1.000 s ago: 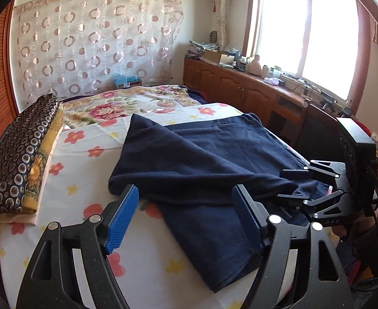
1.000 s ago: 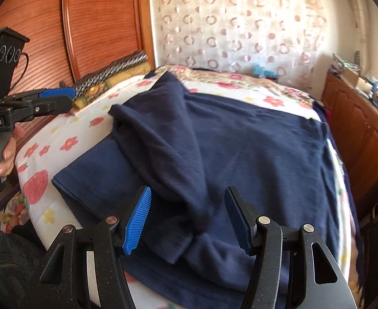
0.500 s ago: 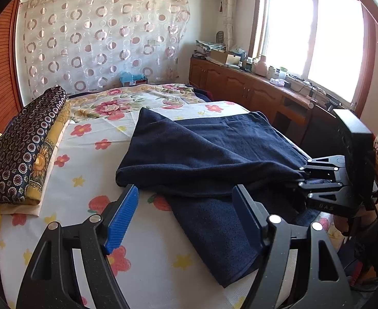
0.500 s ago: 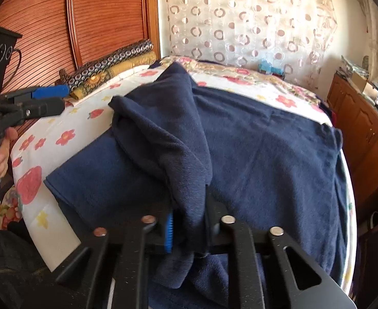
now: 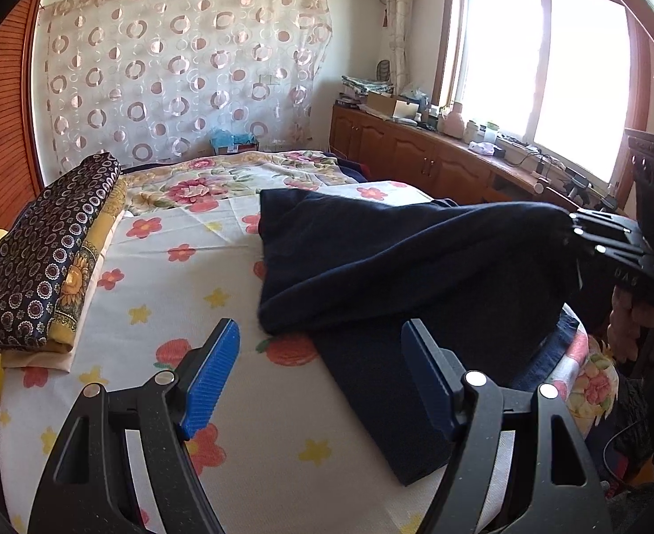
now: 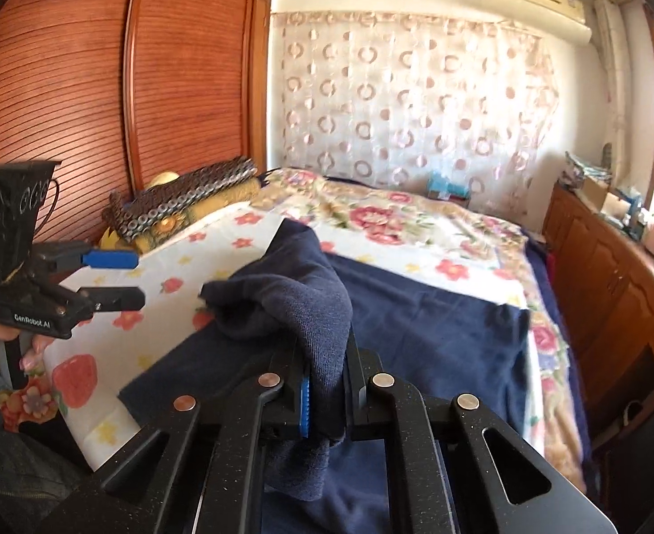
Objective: Fold small clothes
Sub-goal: 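Grasp the other shirt end with the right gripper and fold it inward, then open the right gripper to release the folded shirt, then grasp the navy shirt edge with the right gripper and lift it, then fold the held edge over the shirt with the right gripper, release, then grasp the folded shirt edge with the right gripper while the left gripper grasps it too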
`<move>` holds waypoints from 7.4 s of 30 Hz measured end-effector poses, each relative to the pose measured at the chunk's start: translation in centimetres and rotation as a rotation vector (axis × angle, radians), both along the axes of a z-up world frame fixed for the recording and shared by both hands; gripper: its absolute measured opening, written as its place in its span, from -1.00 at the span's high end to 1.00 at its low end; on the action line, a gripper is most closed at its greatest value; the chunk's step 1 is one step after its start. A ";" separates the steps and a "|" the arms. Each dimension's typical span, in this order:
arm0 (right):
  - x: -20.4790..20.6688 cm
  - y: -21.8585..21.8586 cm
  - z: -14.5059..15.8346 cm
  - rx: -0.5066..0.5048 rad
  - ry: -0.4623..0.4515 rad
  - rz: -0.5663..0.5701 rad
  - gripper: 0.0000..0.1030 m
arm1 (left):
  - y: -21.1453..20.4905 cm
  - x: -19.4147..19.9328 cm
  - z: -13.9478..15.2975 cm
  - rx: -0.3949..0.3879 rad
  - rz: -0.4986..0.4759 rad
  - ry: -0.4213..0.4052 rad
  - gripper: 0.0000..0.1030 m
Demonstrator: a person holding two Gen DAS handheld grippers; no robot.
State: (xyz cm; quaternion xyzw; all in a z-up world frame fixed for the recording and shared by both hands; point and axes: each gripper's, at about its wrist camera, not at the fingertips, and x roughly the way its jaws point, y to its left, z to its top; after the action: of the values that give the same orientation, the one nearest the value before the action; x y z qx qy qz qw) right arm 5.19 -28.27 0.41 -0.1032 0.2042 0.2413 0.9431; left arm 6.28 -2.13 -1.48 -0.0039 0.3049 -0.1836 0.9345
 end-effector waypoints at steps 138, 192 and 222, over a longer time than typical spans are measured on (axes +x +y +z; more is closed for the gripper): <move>14.1 -11.4 3.7 0.035 0.207 -0.431 0.86 | -4.4 -0.5 -3.1 0.020 -0.059 0.052 -0.48; -4.9 -12.7 -4.2 -0.049 0.264 -0.240 0.94 | -7.4 -0.4 -4.4 0.069 -0.110 0.129 -0.48; -3.6 -13.1 -4.5 -0.014 0.357 -0.184 0.37 | -7.6 -2.0 -5.3 0.030 -0.210 0.194 0.28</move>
State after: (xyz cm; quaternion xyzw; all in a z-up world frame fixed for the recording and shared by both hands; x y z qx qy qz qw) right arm 1.60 -41.34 -4.11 -0.0461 0.3786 0.1672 0.9091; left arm 4.25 -9.75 -6.77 0.0240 0.3954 -0.2745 0.8762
